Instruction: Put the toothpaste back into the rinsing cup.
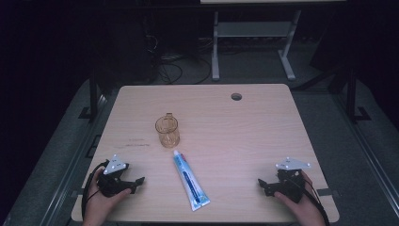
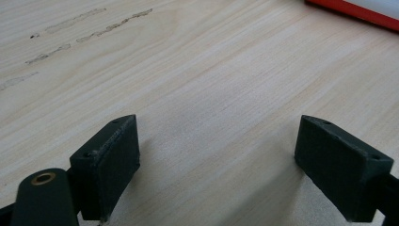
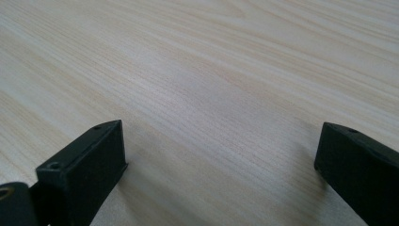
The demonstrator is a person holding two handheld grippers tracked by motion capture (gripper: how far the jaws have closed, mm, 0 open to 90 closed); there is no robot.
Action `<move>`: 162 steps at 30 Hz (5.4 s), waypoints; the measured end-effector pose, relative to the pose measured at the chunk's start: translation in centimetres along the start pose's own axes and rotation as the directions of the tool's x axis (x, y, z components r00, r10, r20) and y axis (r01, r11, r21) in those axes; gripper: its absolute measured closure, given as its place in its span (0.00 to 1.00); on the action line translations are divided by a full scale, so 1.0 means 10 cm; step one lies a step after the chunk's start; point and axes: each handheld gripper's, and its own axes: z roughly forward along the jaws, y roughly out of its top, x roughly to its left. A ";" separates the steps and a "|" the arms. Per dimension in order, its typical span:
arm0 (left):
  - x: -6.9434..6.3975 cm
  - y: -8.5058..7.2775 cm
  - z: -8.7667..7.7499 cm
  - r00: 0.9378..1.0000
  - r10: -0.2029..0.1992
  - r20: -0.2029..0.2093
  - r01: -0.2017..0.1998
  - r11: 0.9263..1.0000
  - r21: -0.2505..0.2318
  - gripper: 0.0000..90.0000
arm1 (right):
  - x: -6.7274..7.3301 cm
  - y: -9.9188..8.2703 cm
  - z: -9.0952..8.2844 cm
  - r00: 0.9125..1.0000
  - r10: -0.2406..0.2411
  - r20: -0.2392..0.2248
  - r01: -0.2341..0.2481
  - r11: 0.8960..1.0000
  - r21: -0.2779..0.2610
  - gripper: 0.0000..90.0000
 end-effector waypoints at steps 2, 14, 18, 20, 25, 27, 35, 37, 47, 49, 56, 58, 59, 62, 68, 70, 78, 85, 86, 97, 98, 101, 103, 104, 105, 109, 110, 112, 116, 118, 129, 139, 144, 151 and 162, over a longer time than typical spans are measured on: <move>0.00 0.00 0.00 1.000 -0.003 -0.001 0.003 1.000 -0.001 0.15 | 0.00 0.00 0.00 1.000 0.000 0.000 0.000 1.000 0.000 0.02; 0.00 0.04 -0.08 0.997 -0.023 0.068 0.023 1.000 -0.012 0.61 | 0.00 0.00 0.00 1.000 0.001 0.000 -0.001 1.000 0.000 0.02; -0.03 0.08 -0.14 0.992 -0.031 0.122 0.034 0.999 -0.021 0.91 | 0.00 0.00 0.00 1.000 0.001 0.000 -0.001 1.000 0.000 0.02; -0.06 0.12 -0.15 0.989 -0.025 0.146 0.029 0.999 -0.024 1.00 | 0.00 0.00 0.00 1.000 0.000 0.000 0.000 1.000 0.000 0.02; -0.14 0.19 -0.10 0.981 -0.003 0.196 0.003 1.000 -0.002 1.00 | 0.00 0.00 0.00 1.000 0.000 0.000 0.000 1.000 0.000 0.02; -0.17 0.21 -0.06 0.976 0.008 0.216 -0.008 1.000 -0.001 1.00 | 0.00 0.00 0.00 1.000 0.000 0.000 0.000 1.000 0.000 0.02; -0.33 0.32 0.05 0.951 0.037 0.306 -0.033 0.999 -0.019 1.00 | 0.00 0.00 0.00 1.000 0.001 0.000 -0.001 1.000 0.000 0.02; -0.38 0.34 0.08 0.946 0.050 0.320 -0.046 0.999 -0.022 1.00 | 0.00 0.00 0.00 1.000 0.001 0.000 -0.001 1.000 0.000 0.02; -0.59 0.42 0.14 0.916 0.105 0.387 -0.097 0.994 -0.041 1.00 | 0.00 0.00 0.00 1.000 0.001 0.000 -0.001 1.000 0.000 0.02; -0.63 0.44 0.16 0.911 0.116 0.397 -0.106 0.993 -0.048 1.00 | 0.00 0.00 0.00 1.000 0.001 0.000 -0.001 1.000 0.000 0.02; -0.83 0.49 0.21 0.890 0.152 0.430 -0.139 0.988 -0.062 1.00 | 0.00 0.00 0.00 1.000 0.002 0.001 -0.002 1.000 0.000 0.02; -0.88 0.51 0.23 0.886 0.158 0.436 -0.145 0.987 -0.064 1.00 | 0.00 0.00 0.00 1.000 0.002 0.001 -0.002 1.000 0.000 0.02; -0.90 0.51 0.24 0.884 0.163 0.438 -0.151 0.987 -0.062 1.00 | 0.00 0.00 0.00 1.000 0.002 0.001 -0.002 1.000 -0.001 0.02; -0.96 0.52 0.27 0.877 0.167 0.450 -0.156 0.986 -0.062 1.00 | 0.00 0.00 0.00 1.000 0.002 0.001 -0.002 1.000 0.000 0.02; -1.06 0.55 0.33 0.866 0.189 0.463 -0.183 0.981 -0.058 1.00 | 0.00 0.00 0.00 1.000 0.003 0.002 -0.003 1.000 0.000 0.02; -1.09 0.57 0.34 0.863 0.197 0.466 -0.191 0.980 -0.059 1.00 | 0.00 0.00 0.00 1.000 0.002 0.002 -0.002 1.000 -0.001 0.02; -1.18 0.61 0.42 0.854 0.216 0.473 -0.217 0.975 -0.053 1.00 | 0.00 0.00 0.00 1.000 0.003 0.002 -0.003 1.000 -0.001 0.02; -1.23 0.68 0.49 0.852 0.226 0.472 -0.227 0.972 -0.056 1.00 | 0.00 0.00 0.00 1.000 0.003 0.002 -0.003 1.000 -0.001 0.02; -1.24 0.69 0.51 0.852 0.227 0.471 -0.228 0.972 -0.057 1.00 | 0.00 0.00 0.00 1.000 0.003 0.002 -0.003 1.000 0.000 0.02; -1.34 0.84 0.68 0.852 0.230 0.469 -0.228 0.972 -0.064 1.00 | 0.00 0.00 0.00 1.000 0.002 0.002 -0.002 1.000 -0.001 0.02; -1.34 0.85 0.70 0.852 0.230 0.470 -0.227 0.972 -0.063 1.00 | 0.00 0.00 0.00 1.000 0.002 0.002 -0.002 1.000 -0.001 0.02; -1.37 0.89 0.75 0.854 0.231 0.467 -0.230 0.971 -0.060 1.00 | 0.00 0.00 0.00 1.000 0.002 0.002 -0.002 1.000 -0.001 0.02; -1.39 0.92 0.78 0.855 0.235 0.462 -0.234 0.970 -0.062 1.00 | 0.00 0.00 0.00 1.000 0.002 0.002 -0.002 1.000 0.000 0.02; -1.40 0.94 0.79 0.855 0.237 0.462 -0.235 0.970 -0.063 1.00 | 0.00 0.00 0.00 1.000 0.003 0.002 -0.003 1.000 -0.001 0.02; -1.40 0.96 0.81 0.855 0.240 0.461 -0.237 0.969 -0.064 1.00 | 0.00 0.00 0.00 1.000 0.002 0.002 -0.002 1.000 -0.001 0.02; -1.44 1.01 0.87 0.855 0.234 0.464 -0.228 0.971 -0.070 1.00 | 0.00 0.00 0.00 1.000 0.002 0.002 -0.002 1.000 -0.001 0.02; -1.44 1.02 0.89 0.855 0.235 0.462 -0.229 0.971 -0.070 1.00 | 0.00 0.00 0.00 1.000 0.003 0.002 -0.003 1.000 -0.001 0.02; -1.47 1.05 0.92 0.855 0.239 0.459 -0.232 0.970 -0.073 1.00 | 0.00 0.00 0.00 1.000 0.003 0.002 -0.003 1.000 -0.001 0.02; -1.50 1.10 0.98 0.855 0.251 0.453 -0.244 0.967 -0.075 1.00 | 0.00 0.00 0.00 1.000 0.003 0.002 -0.003 1.000 0.000 0.02; -1.52 1.12 1.01 0.855 0.255 0.452 -0.247 0.966 -0.077 1.00 | 0.00 0.00 0.00 1.000 0.003 0.002 -0.003 1.000 0.000 0.02; -1.56 1.21 1.10 0.856 0.266 0.443 -0.257 0.963 -0.081 1.00 | 0.00 0.00 0.00 1.000 0.002 0.002 -0.002 1.000 0.000 0.02; -1.35 1.25 0.85 0.873 0.257 0.415 -0.236 0.966 -0.103 1.00 | 0.00 0.00 0.00 1.000 0.002 0.001 -0.002 1.000 0.000 0.02; -1.17 1.25 0.75 0.891 0.242 0.385 -0.216 0.970 -0.110 1.00 | 0.00 0.00 0.00 1.000 0.001 0.000 -0.001 1.000 0.000 0.02; -0.90 1.23 0.64 0.920 0.215 0.328 -0.185 0.975 -0.119 1.00 | 0.00 0.00 0.00 1.000 0.001 0.000 -0.001 1.000 0.000 0.02; -0.47 1.15 0.53 0.963 0.168 0.211 -0.146 0.983 -0.115 1.00 | 0.00 0.00 0.00 1.000 0.002 0.000 -0.002 1.000 0.000 0.02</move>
